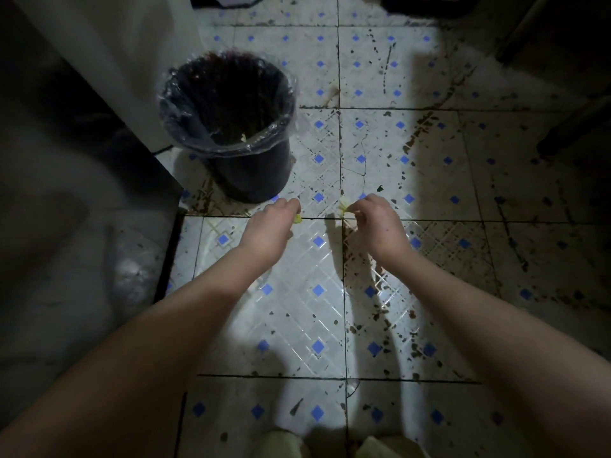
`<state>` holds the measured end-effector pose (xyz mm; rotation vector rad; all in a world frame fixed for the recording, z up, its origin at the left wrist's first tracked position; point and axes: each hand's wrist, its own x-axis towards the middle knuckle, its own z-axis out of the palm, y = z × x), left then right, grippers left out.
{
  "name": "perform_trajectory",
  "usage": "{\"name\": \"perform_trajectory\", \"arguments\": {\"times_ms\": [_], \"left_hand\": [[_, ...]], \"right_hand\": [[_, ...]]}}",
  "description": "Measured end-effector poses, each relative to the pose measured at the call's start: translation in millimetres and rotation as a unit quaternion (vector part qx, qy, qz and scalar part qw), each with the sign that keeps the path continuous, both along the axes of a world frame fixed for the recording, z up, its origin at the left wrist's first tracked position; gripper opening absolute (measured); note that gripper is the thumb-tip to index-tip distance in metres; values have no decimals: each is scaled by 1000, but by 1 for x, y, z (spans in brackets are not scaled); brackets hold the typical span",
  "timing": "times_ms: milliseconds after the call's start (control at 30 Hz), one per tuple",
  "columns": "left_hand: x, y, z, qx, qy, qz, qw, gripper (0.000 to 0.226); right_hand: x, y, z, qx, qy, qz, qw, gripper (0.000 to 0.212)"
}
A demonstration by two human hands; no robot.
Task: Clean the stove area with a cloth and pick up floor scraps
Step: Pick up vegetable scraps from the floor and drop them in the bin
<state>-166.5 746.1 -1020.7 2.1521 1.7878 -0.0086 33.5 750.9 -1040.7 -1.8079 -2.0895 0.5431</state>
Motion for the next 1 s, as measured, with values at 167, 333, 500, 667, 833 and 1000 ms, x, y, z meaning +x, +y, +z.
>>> {"name": "perform_trajectory", "arguments": {"times_ms": [167, 333, 500, 667, 833, 1000], "left_hand": [[0, 0, 27, 57, 58, -37, 996, 48], [-10, 9, 63, 126, 77, -52, 988, 55], [-29, 21, 108, 185, 51, -14, 981, 42], [-56, 41, 136, 200, 52, 37, 978, 44], [-76, 67, 151, 209, 62, 61, 974, 44], [-86, 89, 155, 218, 82, 65, 970, 49]], "right_hand": [[-4, 6, 27, 56, -2, 14, 998, 34], [-14, 16, 62, 133, -7, 46, 990, 28], [-32, 33, 97, 163, -16, 67, 984, 24], [-63, 55, 127, 186, -10, 106, 977, 19], [-93, 82, 143, 188, -16, 132, 973, 16], [-121, 104, 146, 186, -13, 128, 974, 15]]}}
